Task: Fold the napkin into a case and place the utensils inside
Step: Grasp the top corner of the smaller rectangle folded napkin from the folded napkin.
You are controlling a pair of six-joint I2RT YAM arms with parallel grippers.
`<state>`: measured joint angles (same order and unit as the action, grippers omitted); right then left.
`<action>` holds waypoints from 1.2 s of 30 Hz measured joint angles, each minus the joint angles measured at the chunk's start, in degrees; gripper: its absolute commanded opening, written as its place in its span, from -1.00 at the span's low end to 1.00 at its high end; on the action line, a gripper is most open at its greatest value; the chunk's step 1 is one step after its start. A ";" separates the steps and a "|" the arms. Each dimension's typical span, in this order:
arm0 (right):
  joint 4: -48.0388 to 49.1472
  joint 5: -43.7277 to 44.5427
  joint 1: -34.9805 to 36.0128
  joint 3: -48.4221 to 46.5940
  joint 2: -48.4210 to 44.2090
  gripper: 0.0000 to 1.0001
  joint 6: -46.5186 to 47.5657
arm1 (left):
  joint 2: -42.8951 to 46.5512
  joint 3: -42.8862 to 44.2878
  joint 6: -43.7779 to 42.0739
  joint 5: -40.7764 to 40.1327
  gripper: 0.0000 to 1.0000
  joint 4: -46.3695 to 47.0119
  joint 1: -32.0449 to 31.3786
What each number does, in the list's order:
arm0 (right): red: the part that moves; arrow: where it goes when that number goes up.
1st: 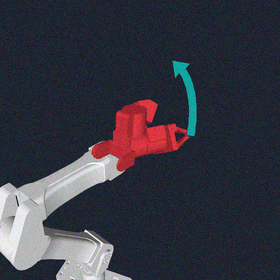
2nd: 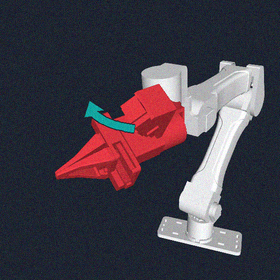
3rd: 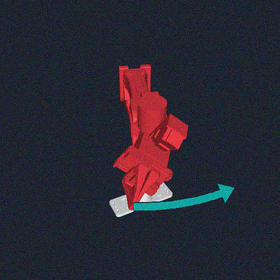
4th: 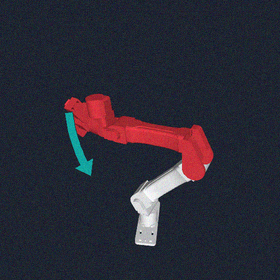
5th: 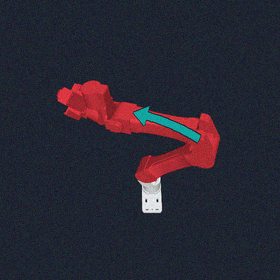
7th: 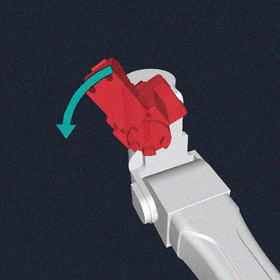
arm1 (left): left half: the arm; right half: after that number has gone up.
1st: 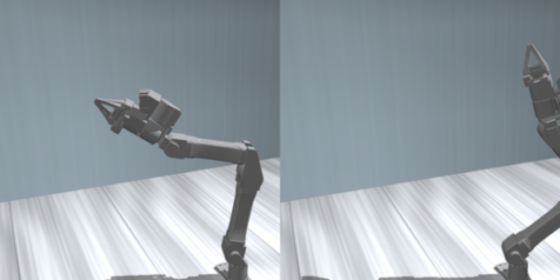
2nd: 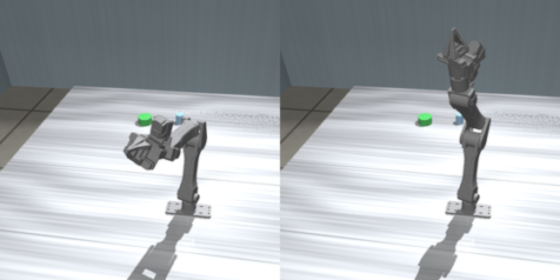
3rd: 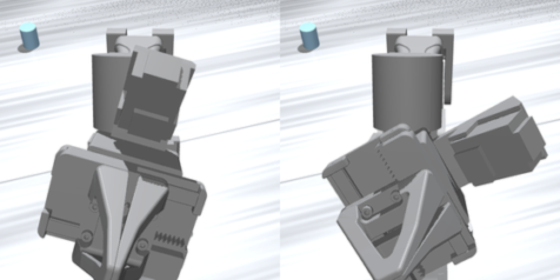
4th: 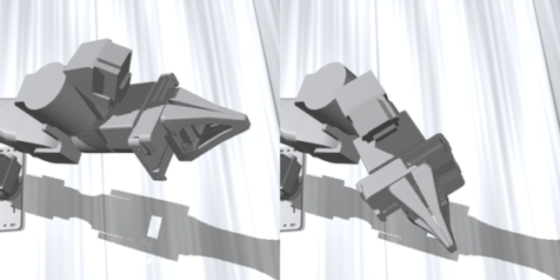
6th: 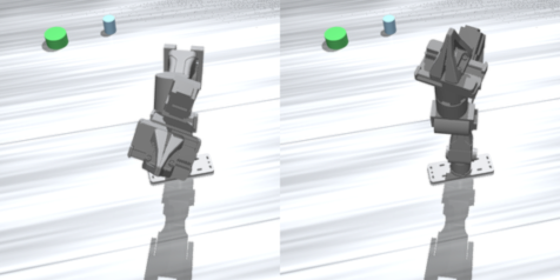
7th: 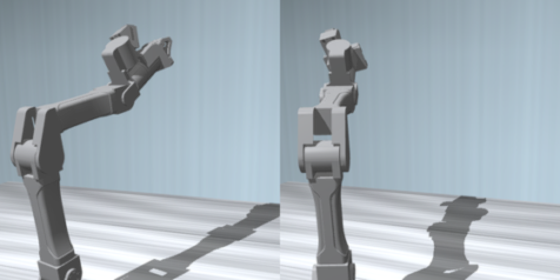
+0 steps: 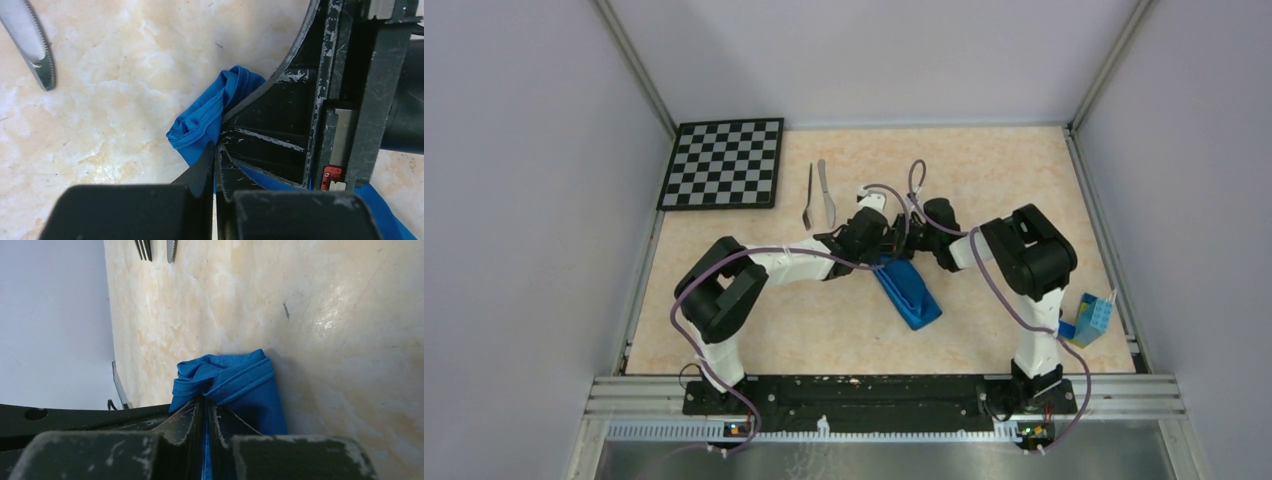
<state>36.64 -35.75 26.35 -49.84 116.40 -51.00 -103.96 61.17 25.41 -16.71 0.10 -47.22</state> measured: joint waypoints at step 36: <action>5.31 -2.80 -1.57 1.77 -0.07 -0.49 2.84 | 1.18 -1.33 1.90 0.46 -1.00 1.31 1.57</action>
<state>41.95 -38.54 24.77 -48.07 116.33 -48.16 -102.78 59.83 27.31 -16.25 1.41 -45.65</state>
